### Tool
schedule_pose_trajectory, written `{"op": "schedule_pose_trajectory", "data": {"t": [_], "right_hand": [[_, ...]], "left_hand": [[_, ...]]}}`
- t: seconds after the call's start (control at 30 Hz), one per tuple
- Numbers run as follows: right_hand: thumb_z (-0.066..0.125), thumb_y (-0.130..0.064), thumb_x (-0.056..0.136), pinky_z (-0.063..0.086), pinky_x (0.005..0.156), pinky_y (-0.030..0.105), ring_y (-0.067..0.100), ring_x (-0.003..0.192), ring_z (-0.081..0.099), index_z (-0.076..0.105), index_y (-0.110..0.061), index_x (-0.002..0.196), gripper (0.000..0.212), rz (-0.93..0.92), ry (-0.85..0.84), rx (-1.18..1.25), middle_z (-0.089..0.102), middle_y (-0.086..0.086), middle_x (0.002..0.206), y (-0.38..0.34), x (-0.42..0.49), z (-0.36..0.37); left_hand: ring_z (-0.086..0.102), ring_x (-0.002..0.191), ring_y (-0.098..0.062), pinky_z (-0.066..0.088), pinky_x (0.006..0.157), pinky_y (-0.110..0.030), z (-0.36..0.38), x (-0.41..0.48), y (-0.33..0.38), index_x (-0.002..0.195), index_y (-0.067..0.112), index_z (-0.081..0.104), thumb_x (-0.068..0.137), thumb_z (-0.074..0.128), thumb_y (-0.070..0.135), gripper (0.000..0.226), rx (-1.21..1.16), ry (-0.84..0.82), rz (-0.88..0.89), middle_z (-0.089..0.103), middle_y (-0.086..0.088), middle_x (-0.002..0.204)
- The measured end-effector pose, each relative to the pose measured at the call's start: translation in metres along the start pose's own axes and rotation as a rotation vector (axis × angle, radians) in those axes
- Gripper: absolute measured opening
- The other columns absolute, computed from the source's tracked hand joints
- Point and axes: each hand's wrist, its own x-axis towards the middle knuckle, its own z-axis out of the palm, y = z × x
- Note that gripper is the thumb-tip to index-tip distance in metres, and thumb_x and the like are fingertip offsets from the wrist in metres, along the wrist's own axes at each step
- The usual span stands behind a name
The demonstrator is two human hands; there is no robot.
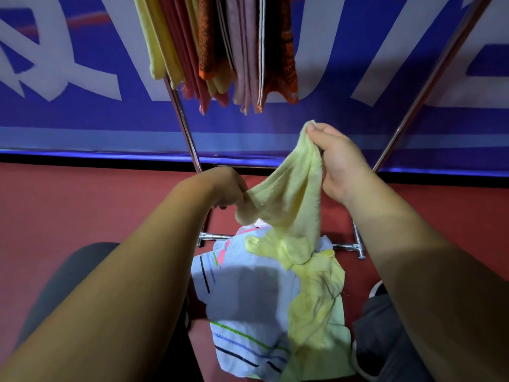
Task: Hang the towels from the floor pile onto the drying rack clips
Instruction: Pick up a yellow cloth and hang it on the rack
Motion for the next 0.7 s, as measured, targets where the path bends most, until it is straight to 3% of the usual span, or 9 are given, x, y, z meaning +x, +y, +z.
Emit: {"op": "schedule_pose_trajectory", "data": {"t": [0.03, 0.1, 0.17, 0.23, 0.33, 0.43, 0.5, 0.57, 0.7], "right_hand": [[0.063, -0.021, 0.107, 0.053, 0.06, 0.029, 0.012, 0.058, 0.058, 0.066, -0.016, 0.092, 0.017, 0.011, -0.045, -0.053, 0.056, -0.001, 0.066, 0.002, -0.002, 0.002], [0.066, -0.022, 0.105, 0.051, 0.062, 0.026, 0.011, 0.06, 0.058, 0.068, -0.017, 0.09, 0.017, 0.01, -0.081, -0.172, 0.06, -0.002, 0.068, 0.008, -0.004, 0.003], [0.07, -0.027, 0.102, 0.05, 0.067, 0.028, 0.013, 0.065, 0.06, 0.071, -0.018, 0.089, 0.016, -0.002, -0.096, -0.323, 0.064, -0.001, 0.072, 0.014, -0.004, 0.001], [0.071, -0.028, 0.101, 0.049, 0.07, 0.029, 0.014, 0.067, 0.062, 0.073, -0.018, 0.091, 0.015, 0.025, -0.142, -0.417, 0.068, 0.0, 0.075, 0.016, -0.005, 0.001], [0.067, -0.021, 0.103, 0.054, 0.069, 0.027, 0.016, 0.072, 0.066, 0.072, -0.012, 0.099, 0.011, 0.155, -0.338, -0.294, 0.07, 0.005, 0.082, 0.013, -0.014, 0.002], [0.064, -0.018, 0.104, 0.057, 0.073, 0.026, 0.016, 0.078, 0.068, 0.071, -0.01, 0.107, 0.011, 0.227, -0.476, -0.229, 0.07, 0.008, 0.09, 0.013, -0.019, 0.004], [0.064, -0.019, 0.105, 0.057, 0.075, 0.028, 0.015, 0.08, 0.068, 0.071, -0.012, 0.105, 0.01, 0.196, -0.444, -0.228, 0.072, 0.008, 0.092, 0.017, -0.016, 0.004], [0.064, -0.019, 0.106, 0.057, 0.076, 0.03, 0.016, 0.08, 0.068, 0.072, -0.013, 0.104, 0.01, 0.132, -0.325, -0.243, 0.073, 0.007, 0.091, 0.021, -0.011, 0.005], [0.061, -0.02, 0.108, 0.057, 0.081, 0.034, 0.013, 0.079, 0.07, 0.07, -0.017, 0.098, 0.013, 0.064, -0.165, -0.216, 0.074, 0.001, 0.086, 0.024, -0.005, 0.002]], "left_hand": [[0.071, 0.06, -0.017, 0.06, 0.066, -0.033, 0.002, 0.0, -0.001, 0.109, 0.022, 0.079, 0.096, 0.064, 0.012, 0.022, -0.072, -0.041, -0.025, 0.077, 0.003, 0.073], [0.078, 0.066, -0.02, 0.059, 0.067, -0.031, 0.003, 0.0, 0.001, 0.105, 0.017, 0.075, 0.098, 0.057, 0.005, 0.023, -0.208, -0.071, -0.045, 0.08, -0.002, 0.076], [0.079, 0.082, -0.021, 0.06, 0.077, -0.031, -0.001, 0.0, 0.004, 0.096, 0.02, 0.079, 0.091, 0.062, 0.007, 0.022, -0.262, 0.022, -0.018, 0.081, 0.002, 0.084], [0.069, 0.08, -0.017, 0.061, 0.082, -0.034, -0.007, 0.001, 0.007, 0.088, 0.02, 0.082, 0.081, 0.067, 0.013, 0.018, -0.264, 0.128, -0.013, 0.078, 0.003, 0.086], [0.058, 0.055, -0.014, 0.056, 0.058, -0.029, -0.01, 0.003, 0.011, 0.082, 0.008, 0.082, 0.085, 0.07, 0.018, 0.016, -0.547, 0.287, -0.046, 0.07, -0.003, 0.064], [0.071, 0.062, -0.009, 0.06, 0.065, -0.026, -0.009, 0.002, 0.013, 0.083, 0.008, 0.078, 0.087, 0.085, 0.02, 0.014, -0.881, 0.438, -0.003, 0.076, 0.001, 0.069], [0.069, 0.062, -0.007, 0.06, 0.067, -0.024, -0.008, 0.0, 0.014, 0.086, 0.013, 0.07, 0.087, 0.086, 0.012, 0.016, -0.996, 0.418, 0.016, 0.073, 0.003, 0.07], [0.067, 0.066, -0.018, 0.061, 0.065, -0.03, -0.009, -0.002, 0.016, 0.088, 0.017, 0.066, 0.089, 0.081, 0.005, 0.019, -1.068, 0.35, 0.012, 0.07, -0.005, 0.077], [0.065, 0.065, -0.023, 0.055, 0.051, -0.026, -0.013, -0.006, 0.018, 0.092, 0.019, 0.063, 0.096, 0.063, -0.011, 0.03, -1.286, 0.143, 0.118, 0.067, -0.008, 0.082]]}}
